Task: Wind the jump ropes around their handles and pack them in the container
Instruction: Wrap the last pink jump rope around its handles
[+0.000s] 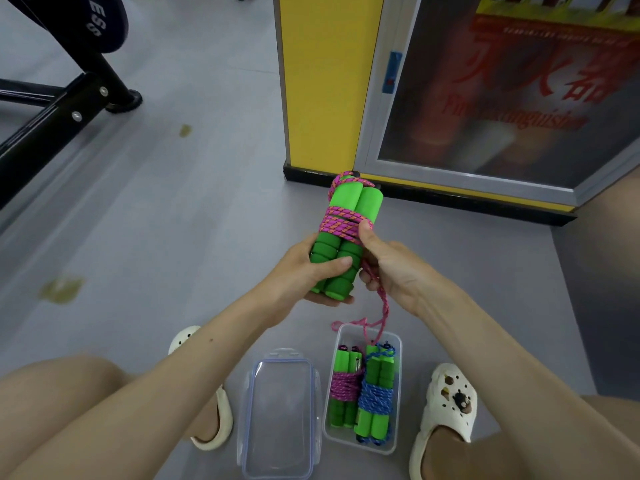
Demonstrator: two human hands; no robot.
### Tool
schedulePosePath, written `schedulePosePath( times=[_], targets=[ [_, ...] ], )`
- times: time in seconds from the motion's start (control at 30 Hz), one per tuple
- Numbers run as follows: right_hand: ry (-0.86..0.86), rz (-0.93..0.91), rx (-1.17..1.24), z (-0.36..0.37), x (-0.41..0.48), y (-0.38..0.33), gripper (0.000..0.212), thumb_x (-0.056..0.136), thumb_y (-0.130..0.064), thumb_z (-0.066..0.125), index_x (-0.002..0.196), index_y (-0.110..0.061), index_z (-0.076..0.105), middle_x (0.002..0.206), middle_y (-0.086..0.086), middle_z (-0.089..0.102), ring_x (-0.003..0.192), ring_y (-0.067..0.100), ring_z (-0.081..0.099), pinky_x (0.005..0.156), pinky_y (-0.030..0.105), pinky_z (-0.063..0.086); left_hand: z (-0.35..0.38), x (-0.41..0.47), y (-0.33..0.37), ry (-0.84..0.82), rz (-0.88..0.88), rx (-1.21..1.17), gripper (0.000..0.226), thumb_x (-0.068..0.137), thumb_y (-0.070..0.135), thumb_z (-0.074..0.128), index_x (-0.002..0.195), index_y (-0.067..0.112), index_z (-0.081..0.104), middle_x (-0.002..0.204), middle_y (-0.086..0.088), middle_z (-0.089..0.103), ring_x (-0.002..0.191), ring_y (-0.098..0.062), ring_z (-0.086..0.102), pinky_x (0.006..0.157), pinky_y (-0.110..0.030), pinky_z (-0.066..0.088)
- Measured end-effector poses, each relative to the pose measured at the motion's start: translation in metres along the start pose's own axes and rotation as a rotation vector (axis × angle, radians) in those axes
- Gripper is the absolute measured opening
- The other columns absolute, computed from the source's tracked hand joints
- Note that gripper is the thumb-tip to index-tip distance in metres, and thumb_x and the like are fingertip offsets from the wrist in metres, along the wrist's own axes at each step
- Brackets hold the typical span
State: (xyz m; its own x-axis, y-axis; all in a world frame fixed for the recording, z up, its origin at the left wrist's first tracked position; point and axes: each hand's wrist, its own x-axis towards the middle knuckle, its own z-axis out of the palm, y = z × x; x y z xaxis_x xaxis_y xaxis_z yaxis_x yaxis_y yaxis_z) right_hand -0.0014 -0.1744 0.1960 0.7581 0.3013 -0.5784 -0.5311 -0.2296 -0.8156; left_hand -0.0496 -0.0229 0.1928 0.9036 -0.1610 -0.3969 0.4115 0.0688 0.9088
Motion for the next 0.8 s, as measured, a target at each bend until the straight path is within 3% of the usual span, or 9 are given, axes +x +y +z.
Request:
schedulePosePath(
  times=[0.1,0.23,0.33,0.47,0.57,0.7,0.8],
  targets=[
    [0.019,-0.012,-0.053,-0.011,-0.003,-0.004,0.055,0.095,-0.053,0.038,0.093,-0.004,0.064,0.063,0.004,0.059,0.052,0.01,0.045,0.052,0.024,0.038,-0.004,0.001,0.003,0.022,-0.008,-0.012,0.026,0.09,0.017,0.063,0.115,0.016,0.054,0.092,-0.011,0.071,0.079,-0.039,0.071,0.065,-0.035,0.059],
    [-0.031,-0.068,-0.216,-0.02,-0.01,-0.001,0.014,0.091,-0.023,0.061,0.098,-0.012,0.066,0.068,0.002,0.06,0.059,0.01,0.045,0.054,0.021,0.036,-0.011,0.002,0.004,0.05,-0.024,-0.007,0.028,0.09,0.017,0.064,0.116,0.016,0.054,0.093,-0.011,0.07,0.078,-0.038,0.071,0.065,-0.035,0.059],
    [0.096,-0.108,-0.326,-0.019,-0.012,0.0,0.007,0.088,-0.018,0.064,0.093,-0.014,0.067,0.069,-0.001,0.056,0.062,0.008,0.044,0.05,0.013,0.036,-0.01,0.001,0.003,0.015,-0.039,0.016,0.029,0.09,0.017,0.064,0.117,0.016,0.054,0.09,-0.012,0.071,0.078,-0.037,0.071,0.063,-0.034,0.058],
    [0.159,-0.08,-0.262,-0.016,-0.01,0.001,0.02,0.096,-0.019,0.054,0.085,-0.01,0.068,0.056,0.002,0.05,0.049,0.009,0.036,0.046,0.018,0.027,-0.008,0.0,0.003,0.016,-0.037,0.027,0.031,0.09,0.015,0.064,0.119,0.015,0.053,0.09,-0.011,0.071,0.077,-0.037,0.071,0.063,-0.034,0.058],
    [0.094,-0.053,-0.211,-0.014,-0.01,0.002,0.024,0.098,-0.018,0.049,0.087,-0.005,0.066,0.053,0.006,0.058,0.039,0.008,0.04,0.047,0.02,0.032,-0.007,0.003,0.004,0.077,-0.026,0.1,0.032,0.089,0.014,0.065,0.119,0.016,0.052,0.094,-0.01,0.07,0.076,-0.036,0.072,0.064,-0.036,0.059],
    [0.04,-0.011,-0.246,-0.013,-0.009,0.003,0.026,0.099,-0.02,0.047,0.092,-0.001,0.063,0.054,0.008,0.064,0.037,0.007,0.046,0.048,0.022,0.033,-0.006,0.008,-0.006,0.185,0.122,0.442,0.035,0.086,0.017,0.069,0.116,0.024,0.052,0.099,-0.009,0.068,0.08,-0.028,0.07,0.069,-0.046,0.06],
    [0.035,-0.005,-0.32,-0.014,-0.009,0.003,0.025,0.096,-0.024,0.054,0.083,-0.005,0.065,0.054,0.003,0.063,0.042,0.006,0.047,0.049,0.021,0.035,-0.007,0.009,-0.012,0.259,0.171,0.629,0.041,0.085,0.027,0.069,0.122,0.025,0.051,0.096,-0.003,0.067,0.085,-0.023,0.066,0.075,-0.046,0.057]
  ],
)
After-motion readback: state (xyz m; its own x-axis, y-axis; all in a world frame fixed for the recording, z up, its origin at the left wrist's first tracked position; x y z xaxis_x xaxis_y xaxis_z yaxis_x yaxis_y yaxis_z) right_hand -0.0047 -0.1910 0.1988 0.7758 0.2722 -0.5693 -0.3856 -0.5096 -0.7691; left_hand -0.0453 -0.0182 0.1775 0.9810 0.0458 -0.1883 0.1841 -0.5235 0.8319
